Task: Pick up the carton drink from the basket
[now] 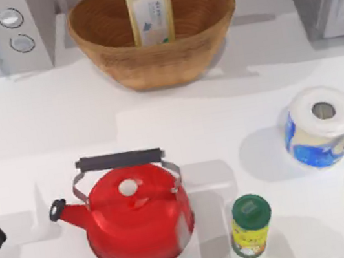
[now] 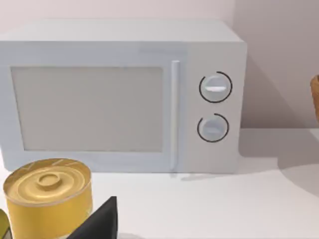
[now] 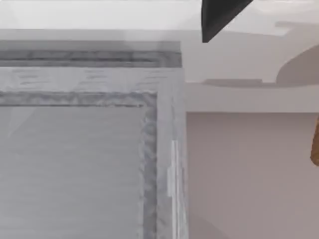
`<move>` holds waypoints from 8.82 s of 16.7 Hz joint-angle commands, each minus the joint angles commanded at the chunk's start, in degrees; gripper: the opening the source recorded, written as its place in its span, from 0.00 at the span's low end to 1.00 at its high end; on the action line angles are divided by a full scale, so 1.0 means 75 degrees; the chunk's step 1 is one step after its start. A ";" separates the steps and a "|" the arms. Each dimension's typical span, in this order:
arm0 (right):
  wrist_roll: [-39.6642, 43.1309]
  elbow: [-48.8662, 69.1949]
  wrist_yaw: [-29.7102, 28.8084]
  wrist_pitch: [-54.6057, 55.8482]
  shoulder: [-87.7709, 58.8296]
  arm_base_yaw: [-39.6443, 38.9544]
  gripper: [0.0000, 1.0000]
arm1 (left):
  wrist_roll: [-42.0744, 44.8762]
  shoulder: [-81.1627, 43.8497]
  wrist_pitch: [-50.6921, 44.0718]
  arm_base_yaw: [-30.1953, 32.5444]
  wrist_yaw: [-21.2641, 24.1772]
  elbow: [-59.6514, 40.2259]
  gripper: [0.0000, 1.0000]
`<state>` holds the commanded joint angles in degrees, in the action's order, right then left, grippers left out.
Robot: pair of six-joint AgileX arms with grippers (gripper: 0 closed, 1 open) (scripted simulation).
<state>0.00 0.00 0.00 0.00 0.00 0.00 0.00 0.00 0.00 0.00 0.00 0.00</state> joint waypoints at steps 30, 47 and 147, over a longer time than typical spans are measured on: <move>0.0000 0.0000 0.0000 0.0000 0.0000 0.0000 1.00 | -0.0997 -1.5034 0.4053 0.4664 -0.4332 -0.9255 1.00; 0.0000 0.0000 0.0000 0.0000 0.0000 0.0000 1.00 | -0.1001 -1.6899 0.4169 0.4815 -0.4415 -1.0865 1.00; 0.0000 0.0000 0.0000 0.0000 0.0000 0.0000 1.00 | -0.0846 -0.6153 0.2320 0.1948 -0.3680 -0.2212 0.00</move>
<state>0.00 0.00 0.00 0.00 0.00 0.00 -6.34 -46.15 17.40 14.61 -27.60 -16.59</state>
